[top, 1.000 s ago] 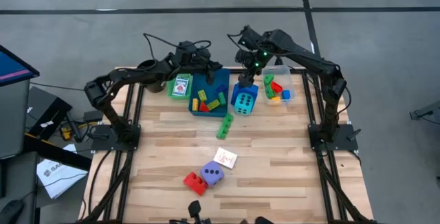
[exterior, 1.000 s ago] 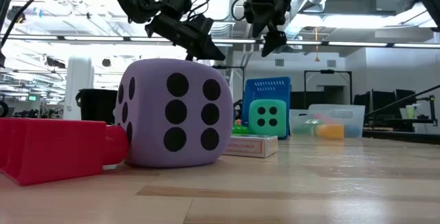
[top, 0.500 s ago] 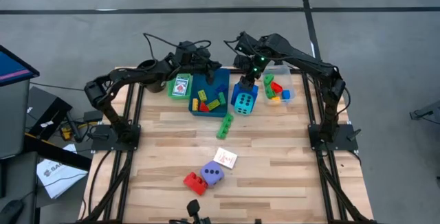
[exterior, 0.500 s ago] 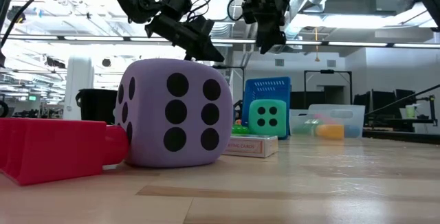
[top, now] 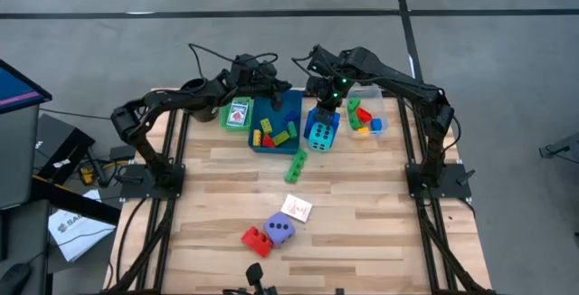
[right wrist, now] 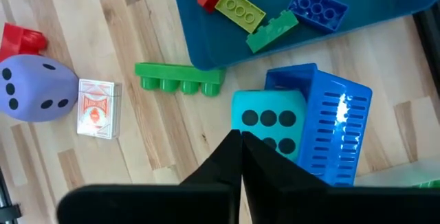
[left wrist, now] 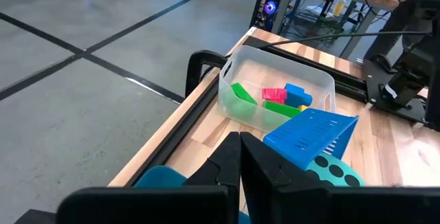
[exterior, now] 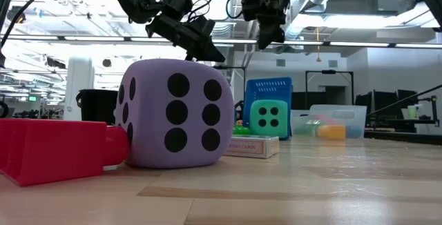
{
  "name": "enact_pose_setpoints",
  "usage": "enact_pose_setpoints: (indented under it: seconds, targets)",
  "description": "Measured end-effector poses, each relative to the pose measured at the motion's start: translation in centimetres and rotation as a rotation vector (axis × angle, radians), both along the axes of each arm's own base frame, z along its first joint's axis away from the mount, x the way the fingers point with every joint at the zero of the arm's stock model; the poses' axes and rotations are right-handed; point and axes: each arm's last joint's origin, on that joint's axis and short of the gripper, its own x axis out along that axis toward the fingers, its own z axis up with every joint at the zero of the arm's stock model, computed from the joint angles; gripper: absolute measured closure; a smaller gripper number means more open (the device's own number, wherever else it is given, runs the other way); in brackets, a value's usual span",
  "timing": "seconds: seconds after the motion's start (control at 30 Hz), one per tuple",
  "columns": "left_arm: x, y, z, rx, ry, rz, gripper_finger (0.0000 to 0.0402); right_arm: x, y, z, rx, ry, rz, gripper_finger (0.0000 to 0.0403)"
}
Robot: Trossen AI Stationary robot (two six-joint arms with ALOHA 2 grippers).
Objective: Pick & Place Toys
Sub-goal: Put the blue dice into the blue bin
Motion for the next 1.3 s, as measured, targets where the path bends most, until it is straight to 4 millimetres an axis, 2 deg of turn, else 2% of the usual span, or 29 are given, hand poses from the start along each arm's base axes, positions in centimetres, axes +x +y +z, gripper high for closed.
enact_pose_setpoints:
  seconds: [0.33,0.67,0.9,1.3]
  targets:
    - [0.0,0.0,0.0,-0.001,0.000,0.000,0.0402,0.2,0.1,-0.2,0.004,0.000,0.024,0.0398]
    - [0.0,0.0,-0.1,-0.005,0.006,0.000,0.0402,2.0,-0.6,-4.4,0.055,0.158,0.035,0.0401]
    - [0.0,0.0,-0.1,-0.009,0.012,0.000,0.0402,1.6,-1.0,-4.3,0.017,0.183,0.034,0.0402]
    - [-0.1,0.0,-0.1,-0.008,0.013,0.002,0.0402,1.3,-1.3,-4.3,0.048,0.186,0.025,0.0402]
